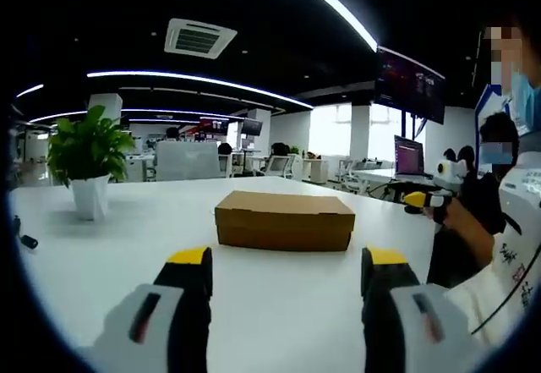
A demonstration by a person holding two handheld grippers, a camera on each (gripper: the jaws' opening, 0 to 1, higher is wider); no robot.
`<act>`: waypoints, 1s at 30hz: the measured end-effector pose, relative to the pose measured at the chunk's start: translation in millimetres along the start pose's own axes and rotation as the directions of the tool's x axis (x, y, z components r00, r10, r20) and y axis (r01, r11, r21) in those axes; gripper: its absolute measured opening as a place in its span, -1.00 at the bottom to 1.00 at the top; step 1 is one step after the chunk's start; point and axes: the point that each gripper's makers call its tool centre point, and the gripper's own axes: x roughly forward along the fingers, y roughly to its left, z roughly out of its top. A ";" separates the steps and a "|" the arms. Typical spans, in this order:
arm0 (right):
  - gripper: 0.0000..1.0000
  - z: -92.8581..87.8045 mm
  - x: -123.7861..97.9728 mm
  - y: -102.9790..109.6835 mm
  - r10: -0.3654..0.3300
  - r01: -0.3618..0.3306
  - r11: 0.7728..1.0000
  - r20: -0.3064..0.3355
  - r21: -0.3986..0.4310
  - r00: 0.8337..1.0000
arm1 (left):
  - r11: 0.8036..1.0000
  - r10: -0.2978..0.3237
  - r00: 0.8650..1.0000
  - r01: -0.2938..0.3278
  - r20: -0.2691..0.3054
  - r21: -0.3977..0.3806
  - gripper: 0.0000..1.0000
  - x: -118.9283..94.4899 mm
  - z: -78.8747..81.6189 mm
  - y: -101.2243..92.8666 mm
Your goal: Operate the shoe box by opening the lid, removing the specified soft item, and placing it in the target area until the item is outside and the box remains undamaged.
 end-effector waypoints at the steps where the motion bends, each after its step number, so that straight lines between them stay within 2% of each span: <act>1: 0.44 0.7 -0.4 -2.0 -0.009 0.009 1.000 0.001 -0.010 1.000 | 1.000 0.004 1.000 -0.004 0.000 0.000 0.42 0.1 -0.6 1.7; 3: 0.44 2.2 -1.6 -4.4 -0.023 0.023 1.000 0.010 -0.017 1.000 | 1.000 0.004 1.000 -0.004 0.005 -0.009 0.48 0.1 -1.6 3.3; 7: 0.47 2.3 -2.8 -7.4 -0.045 0.046 0.998 0.018 -0.032 0.999 | 0.999 -0.003 1.000 0.004 0.013 -0.035 0.44 1.0 -4.1 6.0; 10: 0.47 -3.9 0.8 -5.6 -0.038 0.037 0.999 -0.001 -0.035 0.999 | 1.000 -0.011 1.000 0.011 0.020 -0.015 0.27 2.5 -3.9 4.3; 12: 0.46 -5.9 2.2 -4.3 -0.034 0.034 0.999 -0.005 -0.031 0.999 | 1.000 -0.016 1.000 0.016 0.018 -0.013 0.34 3.8 -3.1 3.0; 16: 0.48 -8.4 4.6 -0.5 -0.023 0.022 0.999 -0.014 -0.037 1.000 | 1.000 -0.029 0.999 0.029 0.014 -0.004 0.23 7.3 1.8 0.2; 17: 0.50 -7.2 4.9 -3.7 -0.043 0.043 0.999 -0.007 -0.034 0.999 | 1.000 -0.024 1.000 0.024 0.020 -0.003 0.20 8.2 3.9 1.5; 22: 0.45 -6.9 5.8 -2.5 -0.039 0.039 0.999 -0.006 -0.027 0.999 | 1.000 -0.025 0.999 0.025 0.023 0.016 0.18 12.5 5.8 3.1; 25: 0.41 -9.2 7.8 1.3 -0.028 0.027 0.999 -0.016 -0.031 0.999 | 0.998 -0.021 1.000 0.020 0.012 0.058 0.18 15.3 4.0 4.5; 28: 0.41 -7.8 9.2 3.1 -0.026 0.026 1.000 -0.002 -0.014 1.000 | 0.996 -0.042 0.999 0.040 0.022 0.079 0.10 17.8 6.0 4.0; 30: 0.41 -5.8 9.7 1.9 -0.036 0.036 0.999 0.011 -0.019 0.999 | 0.996 -0.050 0.999 0.048 0.016 0.075 0.16 21.8 7.9 6.9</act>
